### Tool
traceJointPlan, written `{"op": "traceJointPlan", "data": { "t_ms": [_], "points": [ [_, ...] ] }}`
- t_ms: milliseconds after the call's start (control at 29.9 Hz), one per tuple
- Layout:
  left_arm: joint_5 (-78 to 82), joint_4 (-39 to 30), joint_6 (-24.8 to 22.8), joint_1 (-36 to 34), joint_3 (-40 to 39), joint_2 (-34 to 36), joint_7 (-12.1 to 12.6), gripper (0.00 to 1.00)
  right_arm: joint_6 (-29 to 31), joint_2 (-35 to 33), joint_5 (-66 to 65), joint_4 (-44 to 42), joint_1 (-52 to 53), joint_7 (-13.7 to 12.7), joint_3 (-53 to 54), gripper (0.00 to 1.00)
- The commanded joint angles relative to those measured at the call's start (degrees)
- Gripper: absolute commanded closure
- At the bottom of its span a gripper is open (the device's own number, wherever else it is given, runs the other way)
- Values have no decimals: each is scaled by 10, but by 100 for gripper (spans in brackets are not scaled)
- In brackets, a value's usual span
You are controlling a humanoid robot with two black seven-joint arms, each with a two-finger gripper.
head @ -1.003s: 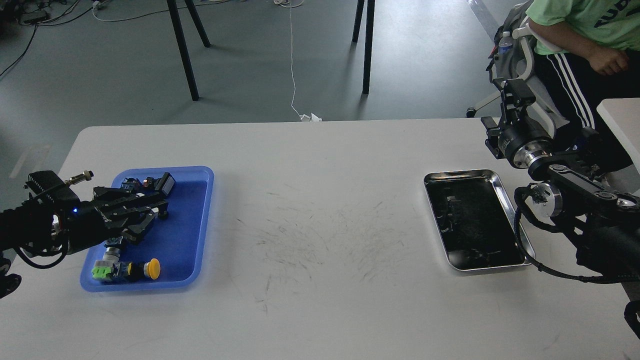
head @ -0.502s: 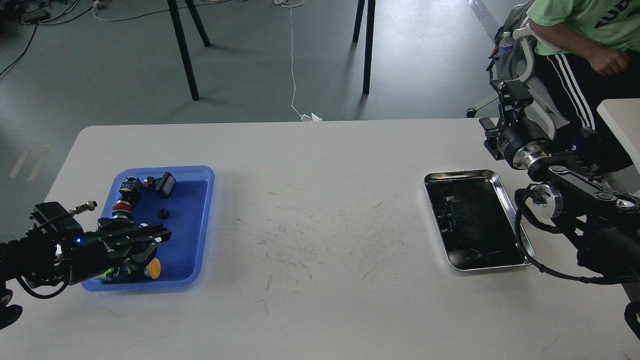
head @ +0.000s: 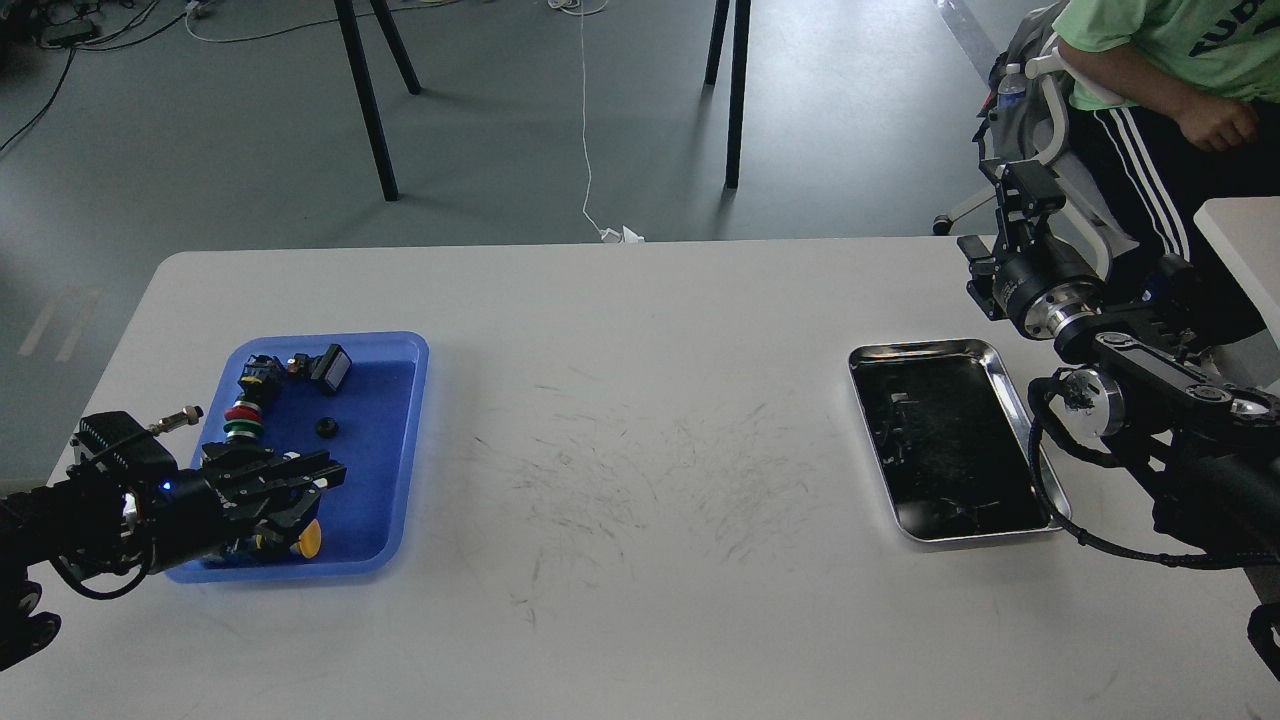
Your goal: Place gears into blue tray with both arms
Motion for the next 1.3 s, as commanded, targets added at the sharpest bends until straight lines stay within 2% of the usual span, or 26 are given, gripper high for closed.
{"op": "traceJointPlan", "data": {
  "t_ms": [0, 134, 234, 334, 401, 435, 602, 970, 1271],
  "points": [
    [0, 3, 0, 0, 0, 0, 0, 74, 0, -1, 0, 0, 0, -1, 0, 3],
    [0, 10, 0, -1, 0, -1, 0, 68, 0, 0, 0, 0, -1, -1, 0, 3],
    [0, 10, 0, -2, 0, 1, 0, 52, 0, 0, 0, 0, -1, 0, 0, 3],
    [-2, 10, 0, -2, -3, 4, 0, 42, 0, 0, 0, 0, -1, 0, 0, 3],
    [-15, 10, 2, -2, -4, 5, 0, 31, 0, 0, 0, 0, -1, 0, 0, 3],
    [-27, 10, 2, -2, -4, 4, 0, 29, 0, 0, 0, 0, 0, -1, 0, 3],
    [-107, 10, -1, -14, -17, 14, 0, 21, 0, 0, 0, 1, 0, 0, 0, 3],
    [-326, 5, -17, -84, -23, 33, 0, 16, 0, -1, 1, 10, 3, -1, 0, 3],
    [-592, 5, -119, -134, -57, 14, 0, 14, -1, -5, 0, 16, 9, -1, 1, 2]
  ]
}}
